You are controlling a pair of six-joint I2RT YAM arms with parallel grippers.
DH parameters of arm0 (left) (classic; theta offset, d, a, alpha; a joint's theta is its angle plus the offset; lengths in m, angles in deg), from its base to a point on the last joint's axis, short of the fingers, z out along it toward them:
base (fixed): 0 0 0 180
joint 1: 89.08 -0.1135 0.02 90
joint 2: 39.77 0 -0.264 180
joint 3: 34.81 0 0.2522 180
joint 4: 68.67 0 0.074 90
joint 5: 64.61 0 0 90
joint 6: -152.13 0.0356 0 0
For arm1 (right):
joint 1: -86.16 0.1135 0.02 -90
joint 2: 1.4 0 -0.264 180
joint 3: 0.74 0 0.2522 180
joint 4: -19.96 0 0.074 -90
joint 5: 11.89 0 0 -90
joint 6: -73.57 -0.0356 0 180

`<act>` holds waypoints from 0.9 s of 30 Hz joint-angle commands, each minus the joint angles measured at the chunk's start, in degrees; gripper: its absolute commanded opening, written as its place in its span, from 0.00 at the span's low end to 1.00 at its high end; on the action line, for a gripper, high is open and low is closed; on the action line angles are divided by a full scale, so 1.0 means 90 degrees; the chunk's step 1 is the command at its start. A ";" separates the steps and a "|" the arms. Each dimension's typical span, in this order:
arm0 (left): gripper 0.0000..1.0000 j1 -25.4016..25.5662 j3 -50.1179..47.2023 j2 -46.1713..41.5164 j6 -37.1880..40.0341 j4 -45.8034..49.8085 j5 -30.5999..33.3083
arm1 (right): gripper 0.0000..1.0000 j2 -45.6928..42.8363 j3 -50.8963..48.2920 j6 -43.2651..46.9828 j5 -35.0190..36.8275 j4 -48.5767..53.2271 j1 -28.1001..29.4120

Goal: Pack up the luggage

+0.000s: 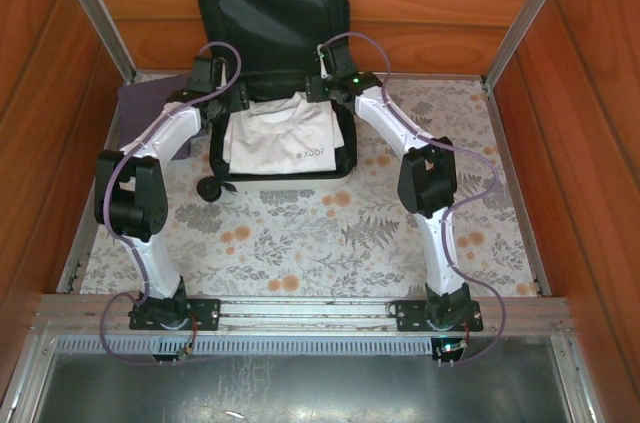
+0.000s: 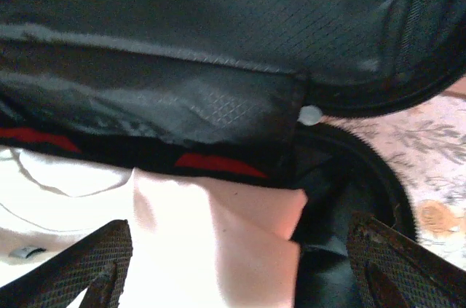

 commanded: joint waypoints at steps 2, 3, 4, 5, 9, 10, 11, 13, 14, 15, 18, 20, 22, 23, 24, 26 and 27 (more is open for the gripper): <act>0.89 -0.0033 0.0333 -0.0335 0.0386 0.0484 0.0454 | 0.78 -0.0266 0.0309 0.0082 0.0112 0.0550 -0.0108; 0.88 -0.0036 0.0367 -0.0392 0.0412 0.0560 0.0493 | 0.75 -0.0331 0.0287 0.0088 -0.0017 0.0525 -0.0108; 0.85 -0.0027 0.0378 -0.0452 0.0441 0.0613 0.0441 | 0.70 -0.0417 0.0251 0.0080 -0.0197 0.0479 -0.0110; 0.80 -0.0018 0.0371 -0.0510 0.0442 0.0639 0.0281 | 0.64 -0.0471 0.0218 0.0065 -0.0403 0.0416 -0.0108; 0.55 0.0055 0.0257 -0.0575 0.0190 0.0670 -0.0075 | 0.38 -0.0419 0.0203 -0.0090 -0.0985 0.0217 -0.0108; 0.46 0.0077 0.0219 -0.0538 0.0117 0.0670 -0.0098 | 0.33 -0.0338 0.0250 -0.0127 -0.1040 0.0218 -0.0108; 0.37 0.0095 0.0195 -0.0466 0.0069 0.0670 -0.0126 | 0.29 -0.0220 0.0310 -0.0166 -0.1091 0.0246 -0.0118; 0.27 0.0104 0.0177 -0.0303 0.0020 0.0669 -0.0167 | 0.25 0.0002 0.0427 -0.0214 -0.1206 0.0247 -0.0137; 0.24 0.0105 0.0183 -0.0191 -0.0018 0.0670 -0.0172 | 0.23 0.0127 0.0468 -0.0265 -0.1243 0.0242 -0.0154; 0.23 0.0102 0.0203 -0.0082 -0.0035 0.0671 -0.0163 | 0.22 0.0244 0.0505 -0.0291 -0.1288 0.0241 -0.0182; 0.17 0.0093 0.0385 0.0364 -0.0091 0.0717 -0.0117 | 0.20 0.0644 0.0607 -0.0398 -0.1373 0.0233 -0.0271; 0.13 0.0099 0.0564 0.0733 -0.0113 0.0790 -0.0162 | 0.18 0.0957 0.0742 -0.0463 -0.1433 0.0331 -0.0359; 0.11 0.0096 0.0768 0.1104 -0.0175 0.0902 -0.0136 | 0.15 0.1259 0.0888 -0.0487 -0.1454 0.0528 -0.0436; 0.08 0.0099 0.0874 0.1303 -0.0223 0.0982 -0.0069 | 0.13 0.1408 0.0967 -0.0503 -0.1454 0.0670 -0.0476; 0.07 0.0097 0.0921 0.1445 -0.0258 0.1009 -0.0033 | 0.13 0.1509 0.1002 -0.0503 -0.1450 0.0776 -0.0503; 0.05 0.0104 0.0948 0.1683 -0.0306 0.1024 0.0010 | 0.11 0.1641 0.1023 -0.0536 -0.1293 0.0997 -0.0556; 0.04 0.0102 0.0944 0.1751 -0.0332 0.1022 0.0052 | 0.11 0.1669 0.0995 -0.0536 -0.1216 0.1066 -0.0567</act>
